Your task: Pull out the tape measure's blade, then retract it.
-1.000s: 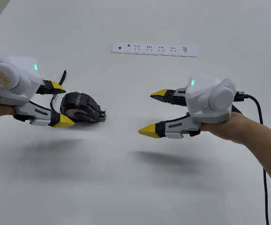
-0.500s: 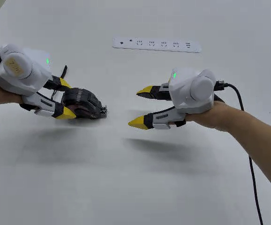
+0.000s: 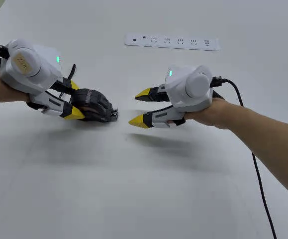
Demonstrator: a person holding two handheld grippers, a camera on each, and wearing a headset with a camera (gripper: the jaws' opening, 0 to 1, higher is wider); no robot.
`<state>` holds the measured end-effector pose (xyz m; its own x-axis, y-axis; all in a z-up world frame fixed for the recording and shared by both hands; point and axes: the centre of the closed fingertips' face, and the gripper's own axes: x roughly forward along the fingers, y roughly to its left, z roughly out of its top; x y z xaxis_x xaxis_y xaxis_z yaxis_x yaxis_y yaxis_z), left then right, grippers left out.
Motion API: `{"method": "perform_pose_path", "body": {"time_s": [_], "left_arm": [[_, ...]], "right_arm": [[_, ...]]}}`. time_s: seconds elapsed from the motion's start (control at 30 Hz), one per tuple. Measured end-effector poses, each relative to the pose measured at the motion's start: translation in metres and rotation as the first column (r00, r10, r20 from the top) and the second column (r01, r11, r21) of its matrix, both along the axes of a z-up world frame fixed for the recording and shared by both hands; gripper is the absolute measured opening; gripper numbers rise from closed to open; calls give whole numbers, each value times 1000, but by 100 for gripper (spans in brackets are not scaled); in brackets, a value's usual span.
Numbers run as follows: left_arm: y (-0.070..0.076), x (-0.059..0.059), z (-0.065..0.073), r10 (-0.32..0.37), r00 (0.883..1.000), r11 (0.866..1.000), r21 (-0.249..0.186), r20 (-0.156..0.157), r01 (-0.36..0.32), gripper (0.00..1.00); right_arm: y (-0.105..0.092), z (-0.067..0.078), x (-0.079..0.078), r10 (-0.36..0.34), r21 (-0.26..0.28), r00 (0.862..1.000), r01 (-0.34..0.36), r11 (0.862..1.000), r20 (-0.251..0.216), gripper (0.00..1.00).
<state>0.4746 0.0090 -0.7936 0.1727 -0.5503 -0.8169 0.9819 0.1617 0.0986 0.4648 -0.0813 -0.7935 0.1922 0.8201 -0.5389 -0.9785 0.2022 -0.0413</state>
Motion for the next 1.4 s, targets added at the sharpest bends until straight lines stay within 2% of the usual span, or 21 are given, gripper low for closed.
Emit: {"method": "perform_pose_path", "body": {"time_s": [0.1,0.13,0.2,0.67,0.93,1.13,1.4], "left_arm": [[0,0,0,-3,1000,1000,-2,-3,2,30],[0,0,0,-20,1000,1000,4,6,20,28],[1,1,1,1,1000,1000,-1,-8,-1,28],[1,3,1,-16,1000,1000,-8,-9,16,28],[2,5,0,-17,1000,1000,-13,-16,17,28],[2,4,-1,-20,1000,1000,-16,-18,19,28],[2,4,-1,-26,999,1000,-13,-21,25,27]], "right_arm": [[3,-3,2,3,-3,1000,-3,1000,-3,35],[4,-3,3,6,-4,1000,-6,1000,-3,34],[7,-5,4,11,-9,1000,-11,1000,-3,33],[30,-18,6,70,-44,998,-70,997,-2,26],[37,-25,2,92,-60,996,-93,994,-12,23],[42,-31,5,93,-80,996,-93,992,1,18],[44,-34,4,98,-75,995,-100,992,-18,15]]}}
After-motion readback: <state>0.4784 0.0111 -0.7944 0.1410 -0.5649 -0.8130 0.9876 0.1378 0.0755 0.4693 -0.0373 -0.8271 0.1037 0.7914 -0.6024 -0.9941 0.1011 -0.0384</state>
